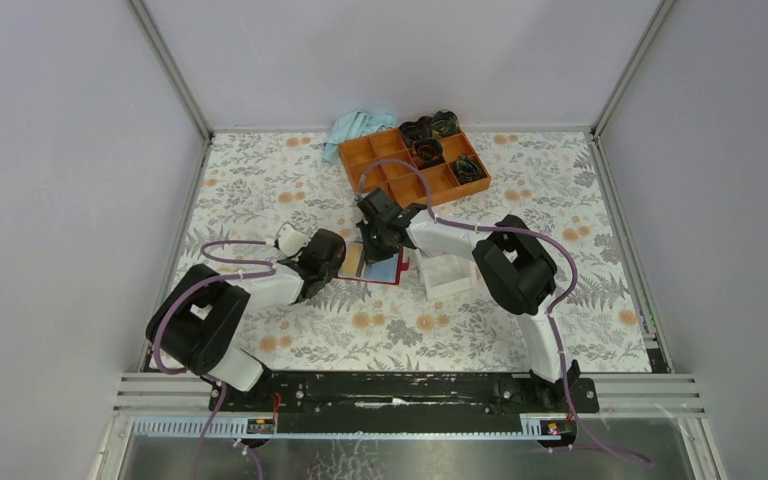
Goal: Put the credit cards into the card holder
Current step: Insert the credit card into the card holder.
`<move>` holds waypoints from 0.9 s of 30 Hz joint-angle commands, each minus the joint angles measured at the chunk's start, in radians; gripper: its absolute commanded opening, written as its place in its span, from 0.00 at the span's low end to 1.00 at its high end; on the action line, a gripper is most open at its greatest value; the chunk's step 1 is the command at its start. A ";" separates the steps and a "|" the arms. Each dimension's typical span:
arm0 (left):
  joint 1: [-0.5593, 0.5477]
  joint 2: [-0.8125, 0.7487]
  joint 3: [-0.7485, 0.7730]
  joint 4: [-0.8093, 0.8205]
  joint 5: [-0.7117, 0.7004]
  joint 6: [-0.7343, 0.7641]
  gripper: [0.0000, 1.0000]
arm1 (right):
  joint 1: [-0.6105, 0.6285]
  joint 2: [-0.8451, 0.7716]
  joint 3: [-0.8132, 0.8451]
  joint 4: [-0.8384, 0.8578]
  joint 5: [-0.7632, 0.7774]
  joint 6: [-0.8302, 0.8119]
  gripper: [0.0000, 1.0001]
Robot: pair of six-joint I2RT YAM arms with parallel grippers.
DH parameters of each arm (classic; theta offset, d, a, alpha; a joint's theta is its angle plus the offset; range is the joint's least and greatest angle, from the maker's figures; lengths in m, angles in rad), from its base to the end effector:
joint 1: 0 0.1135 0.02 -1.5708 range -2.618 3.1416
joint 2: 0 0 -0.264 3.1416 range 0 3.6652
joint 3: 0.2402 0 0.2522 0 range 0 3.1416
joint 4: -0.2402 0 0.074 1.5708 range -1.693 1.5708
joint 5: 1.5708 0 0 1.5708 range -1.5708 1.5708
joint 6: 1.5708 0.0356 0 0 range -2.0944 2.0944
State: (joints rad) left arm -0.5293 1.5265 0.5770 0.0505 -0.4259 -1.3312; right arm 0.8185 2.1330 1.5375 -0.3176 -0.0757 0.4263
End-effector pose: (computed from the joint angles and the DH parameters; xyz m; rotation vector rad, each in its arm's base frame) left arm 0.2370 -0.1216 0.1297 -1.0977 2.1277 -0.3598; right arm 0.3152 0.3407 0.1625 -0.5367 2.5305 0.5941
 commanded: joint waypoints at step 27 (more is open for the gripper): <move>-0.006 0.042 -0.034 -0.055 0.035 0.018 0.15 | 0.010 0.014 0.032 0.030 -0.038 0.017 0.04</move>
State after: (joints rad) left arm -0.5293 1.5345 0.5758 0.0689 -0.4259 -1.3312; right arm 0.8185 2.1502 1.5417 -0.3008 -0.1169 0.4416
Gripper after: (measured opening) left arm 0.153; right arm 0.045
